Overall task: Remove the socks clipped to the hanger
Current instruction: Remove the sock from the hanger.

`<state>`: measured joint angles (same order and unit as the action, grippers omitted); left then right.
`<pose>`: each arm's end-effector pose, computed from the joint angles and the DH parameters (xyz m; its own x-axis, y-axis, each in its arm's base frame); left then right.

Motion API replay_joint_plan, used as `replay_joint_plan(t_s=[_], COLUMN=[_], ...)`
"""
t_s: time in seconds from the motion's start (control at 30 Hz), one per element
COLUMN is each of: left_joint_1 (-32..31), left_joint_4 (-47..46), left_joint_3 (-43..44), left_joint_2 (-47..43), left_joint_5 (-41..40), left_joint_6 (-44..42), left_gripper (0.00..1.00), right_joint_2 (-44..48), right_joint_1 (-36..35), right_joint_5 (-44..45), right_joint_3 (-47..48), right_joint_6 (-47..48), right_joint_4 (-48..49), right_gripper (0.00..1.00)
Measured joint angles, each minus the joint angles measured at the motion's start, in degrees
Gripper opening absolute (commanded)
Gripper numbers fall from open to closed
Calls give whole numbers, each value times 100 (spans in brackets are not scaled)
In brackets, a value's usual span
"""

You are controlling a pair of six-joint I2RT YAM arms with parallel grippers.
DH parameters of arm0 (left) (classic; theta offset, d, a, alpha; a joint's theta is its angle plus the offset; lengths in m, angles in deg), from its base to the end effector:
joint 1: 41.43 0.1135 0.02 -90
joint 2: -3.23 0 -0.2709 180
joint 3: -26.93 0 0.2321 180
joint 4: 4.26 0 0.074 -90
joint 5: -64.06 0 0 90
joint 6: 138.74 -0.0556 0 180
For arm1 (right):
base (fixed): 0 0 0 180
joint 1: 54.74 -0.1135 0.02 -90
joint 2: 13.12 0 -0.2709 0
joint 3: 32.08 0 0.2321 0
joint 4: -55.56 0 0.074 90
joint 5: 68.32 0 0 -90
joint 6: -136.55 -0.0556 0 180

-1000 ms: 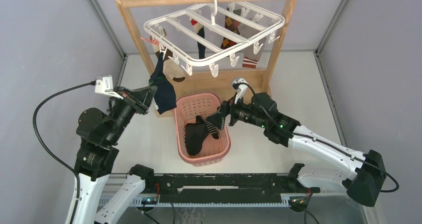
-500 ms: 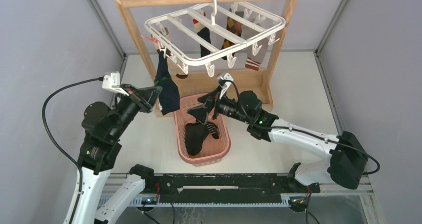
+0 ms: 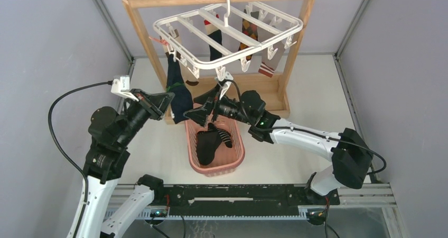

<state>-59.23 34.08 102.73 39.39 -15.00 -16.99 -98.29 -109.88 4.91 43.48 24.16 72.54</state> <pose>0.1001 -0.0432 0.4243 -0.2346 -0.4673 -0.8524 0.4202 0.7420 -0.5224 0.1882 0.2982 0.3610 -0.2938 0.2163 -0.9311 -0.9056 0.2488 0.3435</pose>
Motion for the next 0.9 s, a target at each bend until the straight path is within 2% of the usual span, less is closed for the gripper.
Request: replay_joint_plan(t_s=[0.23,0.37,0.53,0.7,0.9], left_joint_1=[0,0,0,0,0], left_joint_4=[44,76,103,122,125], left_joint_3=[0,0,0,0,0], left_joint_2=[11,11,11,11,20], left_joint_5=[35,42,42,39,15], left_joint_6=[31,33,35,35,33], left_gripper=[2,2,5,12,15], right_joint_2=[-361,-505,-531,-531,-535], right_joint_1=[-35,-109,-192,-201,-201], right_joint_5=[-127,-181,-282,-321,-334], right_joint_3=[363,472,476,481,485], right_joint_6=[-2,-2,-17,-44,-103], right_joint_4=[61,66,68,66,76], right_gripper=[89,85,72,51,36])
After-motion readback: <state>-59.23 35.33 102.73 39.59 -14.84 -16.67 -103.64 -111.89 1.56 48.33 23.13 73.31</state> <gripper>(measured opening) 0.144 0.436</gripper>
